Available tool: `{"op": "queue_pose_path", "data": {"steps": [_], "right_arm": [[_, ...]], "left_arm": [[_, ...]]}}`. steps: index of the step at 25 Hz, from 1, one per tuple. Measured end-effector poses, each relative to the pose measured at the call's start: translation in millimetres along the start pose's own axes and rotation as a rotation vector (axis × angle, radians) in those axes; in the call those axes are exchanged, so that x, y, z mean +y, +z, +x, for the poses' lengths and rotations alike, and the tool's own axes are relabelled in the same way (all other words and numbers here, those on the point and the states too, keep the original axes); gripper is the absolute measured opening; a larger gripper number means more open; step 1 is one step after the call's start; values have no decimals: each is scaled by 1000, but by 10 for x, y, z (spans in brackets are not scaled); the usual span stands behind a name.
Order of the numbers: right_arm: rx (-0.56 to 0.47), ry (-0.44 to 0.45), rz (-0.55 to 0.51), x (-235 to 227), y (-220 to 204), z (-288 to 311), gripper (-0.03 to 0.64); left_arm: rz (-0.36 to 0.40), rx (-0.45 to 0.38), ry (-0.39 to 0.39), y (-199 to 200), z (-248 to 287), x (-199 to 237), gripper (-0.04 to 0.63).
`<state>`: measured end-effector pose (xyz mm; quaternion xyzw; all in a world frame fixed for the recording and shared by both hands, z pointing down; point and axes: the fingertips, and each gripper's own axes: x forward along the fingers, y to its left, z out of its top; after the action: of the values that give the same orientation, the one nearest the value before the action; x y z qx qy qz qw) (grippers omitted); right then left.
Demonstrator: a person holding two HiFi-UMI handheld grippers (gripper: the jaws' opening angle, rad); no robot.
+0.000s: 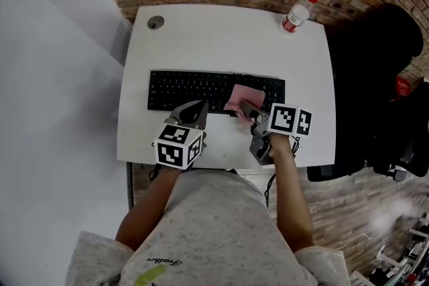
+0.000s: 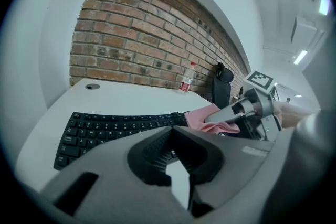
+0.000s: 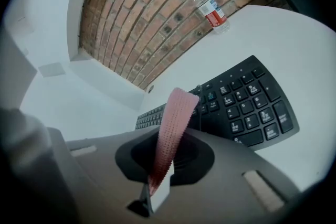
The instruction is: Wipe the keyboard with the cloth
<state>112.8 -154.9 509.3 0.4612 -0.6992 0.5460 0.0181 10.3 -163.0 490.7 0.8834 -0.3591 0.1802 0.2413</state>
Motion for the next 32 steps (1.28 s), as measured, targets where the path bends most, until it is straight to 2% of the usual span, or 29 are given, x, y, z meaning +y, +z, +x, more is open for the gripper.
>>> {"op": "queue_pose_path", "data": {"steps": [9, 25, 32], "right_arm": [[2, -110, -66, -512, 51, -264, 23], [-47, -193, -33, -1127, 180, -724, 23], [-81, -262, -53, -1328, 262, -992, 23]], "left_arm": [[11, 14, -3, -37, 119, -207, -6], [21, 11, 5, -4, 291, -413, -6], [27, 2, -2, 22, 319, -508, -6]]}}
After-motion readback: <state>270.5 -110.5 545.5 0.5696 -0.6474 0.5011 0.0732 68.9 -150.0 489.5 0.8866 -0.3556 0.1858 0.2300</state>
